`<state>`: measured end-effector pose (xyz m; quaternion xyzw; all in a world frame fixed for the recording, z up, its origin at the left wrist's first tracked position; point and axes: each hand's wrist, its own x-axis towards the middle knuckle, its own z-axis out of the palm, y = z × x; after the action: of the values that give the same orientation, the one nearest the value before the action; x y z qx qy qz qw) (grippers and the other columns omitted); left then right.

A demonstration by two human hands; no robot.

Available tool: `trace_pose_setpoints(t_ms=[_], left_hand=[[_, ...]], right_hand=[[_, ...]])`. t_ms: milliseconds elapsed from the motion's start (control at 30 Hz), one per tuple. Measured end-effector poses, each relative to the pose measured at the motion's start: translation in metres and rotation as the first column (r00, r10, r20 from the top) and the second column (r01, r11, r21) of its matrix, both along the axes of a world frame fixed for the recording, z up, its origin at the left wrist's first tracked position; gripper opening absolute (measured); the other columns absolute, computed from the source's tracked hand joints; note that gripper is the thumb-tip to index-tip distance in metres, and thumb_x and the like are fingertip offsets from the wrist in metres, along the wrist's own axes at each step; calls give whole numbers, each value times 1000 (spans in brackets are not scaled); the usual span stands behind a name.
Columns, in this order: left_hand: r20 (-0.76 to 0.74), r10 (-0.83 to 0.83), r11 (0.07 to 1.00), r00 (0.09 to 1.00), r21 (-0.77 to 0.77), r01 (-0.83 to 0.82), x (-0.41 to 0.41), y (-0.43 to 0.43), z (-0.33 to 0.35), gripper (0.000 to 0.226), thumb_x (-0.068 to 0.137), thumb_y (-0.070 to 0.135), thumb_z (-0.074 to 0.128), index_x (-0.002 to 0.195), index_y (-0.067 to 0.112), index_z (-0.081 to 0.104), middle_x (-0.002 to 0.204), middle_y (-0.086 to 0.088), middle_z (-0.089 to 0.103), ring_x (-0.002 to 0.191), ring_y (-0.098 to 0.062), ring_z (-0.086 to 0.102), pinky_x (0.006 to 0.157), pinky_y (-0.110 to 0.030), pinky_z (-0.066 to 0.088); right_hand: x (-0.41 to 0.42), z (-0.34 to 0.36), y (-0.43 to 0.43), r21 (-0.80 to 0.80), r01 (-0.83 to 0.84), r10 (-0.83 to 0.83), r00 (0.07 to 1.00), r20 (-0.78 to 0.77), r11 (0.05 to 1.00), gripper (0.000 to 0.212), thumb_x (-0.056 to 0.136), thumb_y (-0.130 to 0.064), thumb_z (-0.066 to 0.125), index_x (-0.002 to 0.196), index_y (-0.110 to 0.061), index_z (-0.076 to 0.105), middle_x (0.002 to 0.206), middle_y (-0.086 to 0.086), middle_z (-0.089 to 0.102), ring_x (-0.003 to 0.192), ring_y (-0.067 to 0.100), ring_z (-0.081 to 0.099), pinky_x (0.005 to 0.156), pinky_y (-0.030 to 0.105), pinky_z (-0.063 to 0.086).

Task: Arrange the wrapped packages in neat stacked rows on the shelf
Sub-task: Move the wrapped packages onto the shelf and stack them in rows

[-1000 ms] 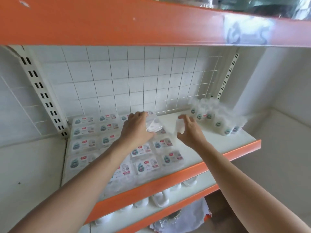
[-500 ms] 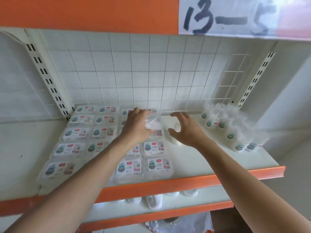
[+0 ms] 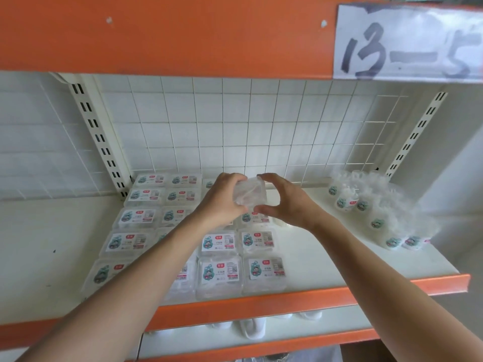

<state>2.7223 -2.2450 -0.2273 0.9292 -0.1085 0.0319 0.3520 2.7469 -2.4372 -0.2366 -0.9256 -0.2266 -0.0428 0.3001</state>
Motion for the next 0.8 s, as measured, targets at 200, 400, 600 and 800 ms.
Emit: trace_pose_setpoints(t_ms=[200,400,600,800], left_hand=[[-126,-53,997,991,-71,44,2,8,4,60,90,8,53,146,24,38,143,3,38,130,-14,42,108,-32,36],[-259,-33,862,965,-497,-104,0,14,10,21,95,25,57,110,15,68,101,-1,71,89,-17,71,83,-38,59],[-225,34,820,974,-551,-156,-1,25,6,14,95,15,59,104,8,68,100,-8,71,86,-18,72,78,-36,60],[-237,60,779,970,-596,-194,0,33,2,25,97,14,56,118,3,61,107,-13,65,89,-21,70,75,-31,60]], right_hand=[[-1,0,13,133,-67,57,995,79,989,66,73,-30,82,126,-24,44,123,-11,57,115,3,53,96,16,41],[-2,3,33,26,-130,120,964,236,991,74,73,-34,82,137,-23,48,120,-3,51,102,5,51,85,6,38],[-3,2,41,7,-131,126,963,238,991,76,76,-34,80,141,-18,44,129,1,52,116,15,50,92,14,36],[-3,-1,42,-15,-113,114,971,209,993,75,76,-34,80,141,-18,45,128,3,53,112,19,53,90,23,44]])
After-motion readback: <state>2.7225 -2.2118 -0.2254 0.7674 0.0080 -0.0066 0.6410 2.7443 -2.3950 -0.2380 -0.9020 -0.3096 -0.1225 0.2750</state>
